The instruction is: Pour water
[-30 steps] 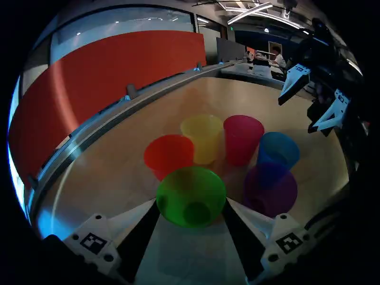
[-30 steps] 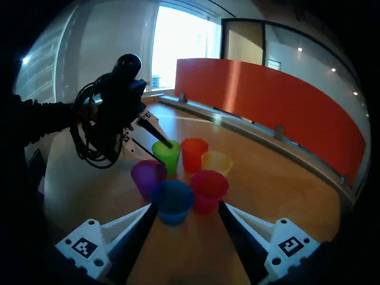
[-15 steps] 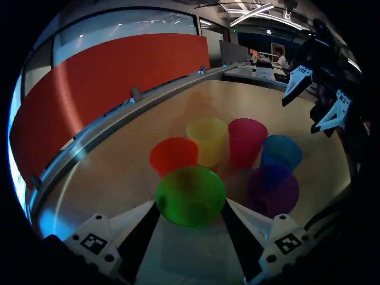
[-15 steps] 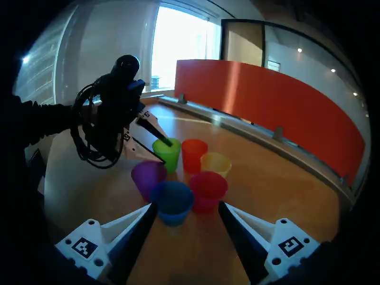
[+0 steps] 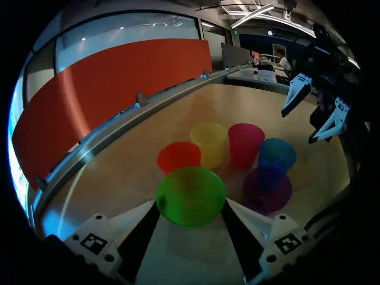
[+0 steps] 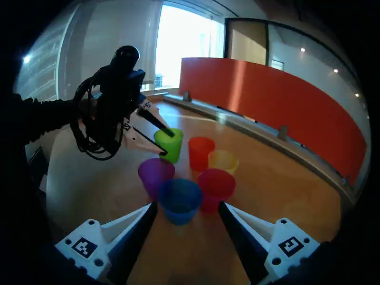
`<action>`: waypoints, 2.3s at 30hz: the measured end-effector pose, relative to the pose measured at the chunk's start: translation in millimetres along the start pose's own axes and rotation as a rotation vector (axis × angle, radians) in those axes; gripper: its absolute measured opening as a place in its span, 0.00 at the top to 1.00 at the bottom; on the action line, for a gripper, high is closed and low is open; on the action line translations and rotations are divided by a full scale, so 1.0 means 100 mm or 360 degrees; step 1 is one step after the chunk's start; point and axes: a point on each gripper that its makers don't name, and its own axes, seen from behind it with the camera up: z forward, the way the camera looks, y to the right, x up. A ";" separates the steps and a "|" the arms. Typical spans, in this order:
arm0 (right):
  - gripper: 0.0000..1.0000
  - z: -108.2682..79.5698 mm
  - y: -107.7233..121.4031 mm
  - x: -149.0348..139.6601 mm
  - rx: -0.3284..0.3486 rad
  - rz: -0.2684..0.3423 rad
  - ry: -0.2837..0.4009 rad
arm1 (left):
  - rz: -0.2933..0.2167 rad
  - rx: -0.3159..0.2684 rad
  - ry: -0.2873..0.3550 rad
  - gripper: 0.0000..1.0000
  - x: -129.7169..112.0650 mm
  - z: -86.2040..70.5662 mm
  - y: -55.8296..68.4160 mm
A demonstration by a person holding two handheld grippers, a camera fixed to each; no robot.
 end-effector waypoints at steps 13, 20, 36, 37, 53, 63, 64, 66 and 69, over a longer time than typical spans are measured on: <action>0.01 0.14 -0.05 -0.11 0.0032 0.0000 -0.0044 | -0.0002 0.0026 0.0029 0.14 0.05 -0.17 -0.02; 0.01 0.24 -0.06 -0.18 0.0045 -0.0009 -0.0079 | -0.0008 0.0045 0.0040 0.14 0.05 -0.26 -0.05; 0.01 0.48 -0.11 -0.24 0.0088 -0.0023 -0.0116 | -0.0035 0.0072 0.0076 0.14 0.03 -0.44 -0.04; 0.01 0.49 -0.11 -0.24 0.0089 -0.0023 -0.0116 | -0.0039 0.0073 0.0082 0.14 0.04 -0.45 -0.04; 0.01 0.64 -0.11 -0.25 0.0096 -0.0029 -0.0102 | -0.0049 0.0125 0.0168 0.14 0.13 -0.69 0.04; 0.01 0.73 -0.13 -0.22 0.0093 -0.0043 -0.0083 | -0.0045 0.0157 0.0200 0.14 0.16 -0.87 0.09; 0.01 0.74 -0.13 -0.22 0.0090 -0.0044 -0.0082 | -0.0046 0.0160 0.0201 0.14 0.16 -0.89 0.10; 0.01 0.75 -0.13 -0.23 0.0086 -0.0045 -0.0080 | -0.0049 0.0163 0.0203 0.14 0.15 -0.92 0.12; 0.02 0.76 -0.13 -0.23 0.0080 -0.0044 -0.0076 | -0.0056 0.0165 0.0206 0.14 0.14 -0.95 0.14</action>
